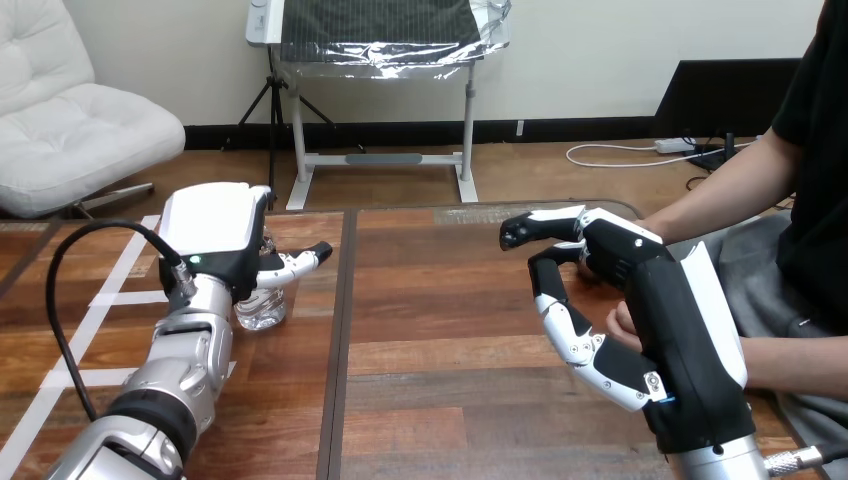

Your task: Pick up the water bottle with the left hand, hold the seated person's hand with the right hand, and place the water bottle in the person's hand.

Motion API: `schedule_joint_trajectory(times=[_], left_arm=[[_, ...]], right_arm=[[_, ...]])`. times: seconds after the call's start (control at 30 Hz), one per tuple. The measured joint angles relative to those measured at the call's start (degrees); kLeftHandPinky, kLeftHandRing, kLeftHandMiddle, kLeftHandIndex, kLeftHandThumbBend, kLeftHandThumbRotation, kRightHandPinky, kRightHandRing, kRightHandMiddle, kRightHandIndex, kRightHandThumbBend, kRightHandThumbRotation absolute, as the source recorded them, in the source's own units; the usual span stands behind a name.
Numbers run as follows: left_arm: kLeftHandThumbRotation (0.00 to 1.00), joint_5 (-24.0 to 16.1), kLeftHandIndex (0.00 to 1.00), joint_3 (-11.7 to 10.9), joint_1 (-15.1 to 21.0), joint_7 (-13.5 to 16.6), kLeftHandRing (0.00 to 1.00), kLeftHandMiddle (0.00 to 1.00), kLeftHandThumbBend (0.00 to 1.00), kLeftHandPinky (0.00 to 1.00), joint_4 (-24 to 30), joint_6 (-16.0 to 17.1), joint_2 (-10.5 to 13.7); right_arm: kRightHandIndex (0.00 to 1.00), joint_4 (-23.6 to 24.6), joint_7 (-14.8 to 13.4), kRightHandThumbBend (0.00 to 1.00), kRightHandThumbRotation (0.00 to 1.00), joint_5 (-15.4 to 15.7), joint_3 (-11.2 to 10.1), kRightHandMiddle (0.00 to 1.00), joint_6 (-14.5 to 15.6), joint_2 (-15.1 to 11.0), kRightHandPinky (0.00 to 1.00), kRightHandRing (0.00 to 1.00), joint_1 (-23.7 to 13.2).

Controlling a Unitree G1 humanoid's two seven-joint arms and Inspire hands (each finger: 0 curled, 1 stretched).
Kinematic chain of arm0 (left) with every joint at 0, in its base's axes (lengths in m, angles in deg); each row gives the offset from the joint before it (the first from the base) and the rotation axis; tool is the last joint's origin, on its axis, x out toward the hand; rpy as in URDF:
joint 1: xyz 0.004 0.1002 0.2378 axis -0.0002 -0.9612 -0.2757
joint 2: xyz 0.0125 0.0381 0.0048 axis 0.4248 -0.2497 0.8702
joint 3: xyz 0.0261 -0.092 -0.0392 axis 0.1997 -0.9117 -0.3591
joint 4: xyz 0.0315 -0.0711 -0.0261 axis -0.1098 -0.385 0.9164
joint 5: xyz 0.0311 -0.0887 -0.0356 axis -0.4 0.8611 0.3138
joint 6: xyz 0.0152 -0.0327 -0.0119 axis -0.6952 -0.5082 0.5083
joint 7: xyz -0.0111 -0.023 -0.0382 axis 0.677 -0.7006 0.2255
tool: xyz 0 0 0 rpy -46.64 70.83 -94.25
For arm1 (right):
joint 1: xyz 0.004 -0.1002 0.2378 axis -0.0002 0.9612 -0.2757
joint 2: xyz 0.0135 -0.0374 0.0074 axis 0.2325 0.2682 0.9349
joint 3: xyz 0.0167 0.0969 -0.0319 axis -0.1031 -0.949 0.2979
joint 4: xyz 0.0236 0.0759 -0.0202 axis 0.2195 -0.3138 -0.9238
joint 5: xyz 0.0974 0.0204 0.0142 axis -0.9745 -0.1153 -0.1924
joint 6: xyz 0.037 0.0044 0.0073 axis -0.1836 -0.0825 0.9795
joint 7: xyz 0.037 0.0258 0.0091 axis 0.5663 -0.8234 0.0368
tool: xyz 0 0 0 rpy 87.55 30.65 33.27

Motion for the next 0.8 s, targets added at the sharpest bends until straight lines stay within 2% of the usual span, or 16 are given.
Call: schedule_joint_trajectory(times=[0.27,0.8], left_arm=[[0.92,0.84,0.84,-0.09,0.4,-1.38,0.85,0.87,0.68,0.87,0.13,-0.23,0.06],[0.88,2.72,0.84,-0.36,0.03,-1.28,0.85,0.86,0.66,0.86,1.01,0.45,0.06]], right_arm=[[0.6,0.01,0.09,0.19,0.0,-0.08,0.0,0.68,0.1,-0.11,0.63,0.73,0.01],[0.59,0.53,0.72,0.2,0.0,-0.31,0.01,0.66,0.78,-0.42,0.67,0.73,0.15]])
